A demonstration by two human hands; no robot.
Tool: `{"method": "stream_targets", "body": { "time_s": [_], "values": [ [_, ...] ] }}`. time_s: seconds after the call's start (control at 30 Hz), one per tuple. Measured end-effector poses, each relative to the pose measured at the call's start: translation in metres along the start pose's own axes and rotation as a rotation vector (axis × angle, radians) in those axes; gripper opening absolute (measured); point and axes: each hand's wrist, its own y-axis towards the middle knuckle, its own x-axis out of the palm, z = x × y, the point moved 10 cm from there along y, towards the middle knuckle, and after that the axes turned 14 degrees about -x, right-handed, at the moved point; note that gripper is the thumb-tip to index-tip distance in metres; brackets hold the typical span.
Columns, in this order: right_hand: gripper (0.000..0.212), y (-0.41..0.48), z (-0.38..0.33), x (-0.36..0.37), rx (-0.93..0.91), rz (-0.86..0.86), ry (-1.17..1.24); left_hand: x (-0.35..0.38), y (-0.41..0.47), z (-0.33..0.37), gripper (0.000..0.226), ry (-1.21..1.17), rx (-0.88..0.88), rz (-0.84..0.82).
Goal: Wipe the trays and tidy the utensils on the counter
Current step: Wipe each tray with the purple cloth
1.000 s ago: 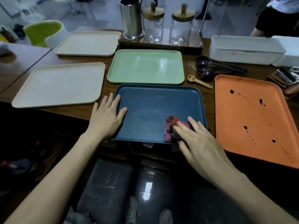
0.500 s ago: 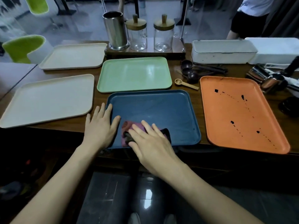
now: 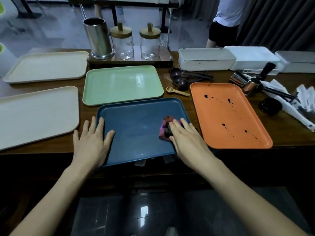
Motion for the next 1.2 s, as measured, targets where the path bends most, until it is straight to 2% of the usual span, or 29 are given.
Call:
{"method": "stream_targets", "body": {
  "time_s": [0.3,0.5,0.73,1.0,1.1,1.2],
  "values": [
    [0.053,0.070,0.022,-0.010,0.025,0.029,0.087,-0.001,-0.002,0.002,0.072,0.015,0.003,0.001],
    [0.053,0.025,0.014,-0.005,0.030,0.047,0.140,-0.003,-0.005,0.004,0.073,0.066,-0.001,0.015],
    [0.059,-0.032,-0.032,0.006,0.049,0.038,0.112,-0.001,-0.004,0.005,0.073,0.062,-0.013,0.003],
    [0.056,0.050,-0.125,0.027,-0.198,0.070,0.124,-0.001,-0.006,0.005,0.067,0.058,-0.011,-0.014],
    [0.055,0.077,-0.107,0.026,-0.189,0.068,0.115,-0.002,-0.006,0.003,0.067,0.049,-0.012,-0.009],
    [0.056,0.088,-0.052,0.008,-0.060,0.102,0.083,-0.002,-0.006,0.004,0.069,0.027,-0.020,-0.011]
  ]
}}
